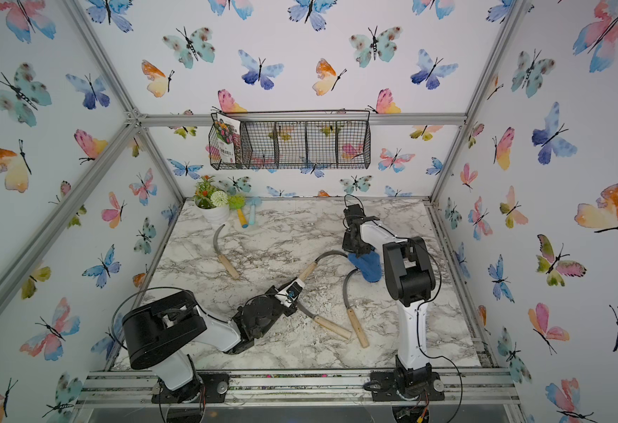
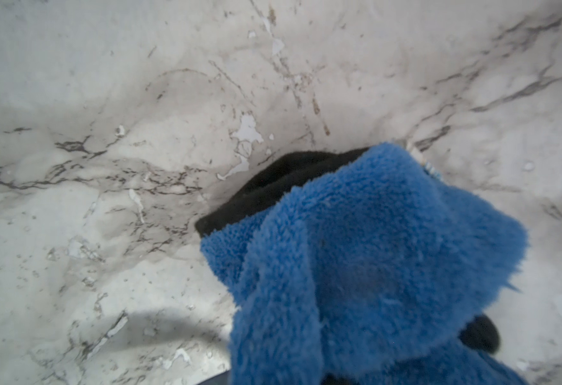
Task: Wipe small sickles with rags
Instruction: Wipe the small sickle.
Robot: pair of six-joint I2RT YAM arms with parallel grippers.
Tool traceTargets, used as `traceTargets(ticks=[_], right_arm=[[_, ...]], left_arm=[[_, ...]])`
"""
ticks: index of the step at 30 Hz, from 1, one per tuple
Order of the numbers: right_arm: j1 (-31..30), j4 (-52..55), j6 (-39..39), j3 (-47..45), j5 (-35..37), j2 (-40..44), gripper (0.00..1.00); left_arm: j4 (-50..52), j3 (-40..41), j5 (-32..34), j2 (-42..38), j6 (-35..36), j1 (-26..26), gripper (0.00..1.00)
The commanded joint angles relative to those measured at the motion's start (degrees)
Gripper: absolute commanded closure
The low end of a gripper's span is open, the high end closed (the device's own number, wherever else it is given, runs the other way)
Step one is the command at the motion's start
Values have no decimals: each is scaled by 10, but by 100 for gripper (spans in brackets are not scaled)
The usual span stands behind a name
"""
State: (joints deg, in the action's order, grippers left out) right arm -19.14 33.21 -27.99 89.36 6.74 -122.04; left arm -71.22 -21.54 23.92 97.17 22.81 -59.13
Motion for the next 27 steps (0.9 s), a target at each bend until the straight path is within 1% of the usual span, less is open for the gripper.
traceTargets(ticks=[1, 6, 10, 14, 18, 23, 27], right_arm=[[-13, 11, 5, -7, -50, -38, 98], [-26, -3, 20, -3, -73, -36, 98], [-59, -2, 38, 13, -59, -27, 98], [-90, 4, 47, 28, -59, -14, 98], [-118, 26, 47, 45, -96, 7, 98], [-173, 32, 48, 47, -95, 34, 98], [-190, 31, 44, 44, -116, 36, 98]], left_arm=[[-32, -1, 9, 8, 10, -4, 100], [-33, 1, 9, 7, 13, -6, 100], [-33, -1, 10, 9, 13, -7, 100], [-33, -2, 13, 8, 13, -8, 100], [-30, -5, 23, 7, 15, -8, 100], [-31, -8, 28, 13, 17, -8, 100], [-31, -10, 32, 17, 17, -8, 100]])
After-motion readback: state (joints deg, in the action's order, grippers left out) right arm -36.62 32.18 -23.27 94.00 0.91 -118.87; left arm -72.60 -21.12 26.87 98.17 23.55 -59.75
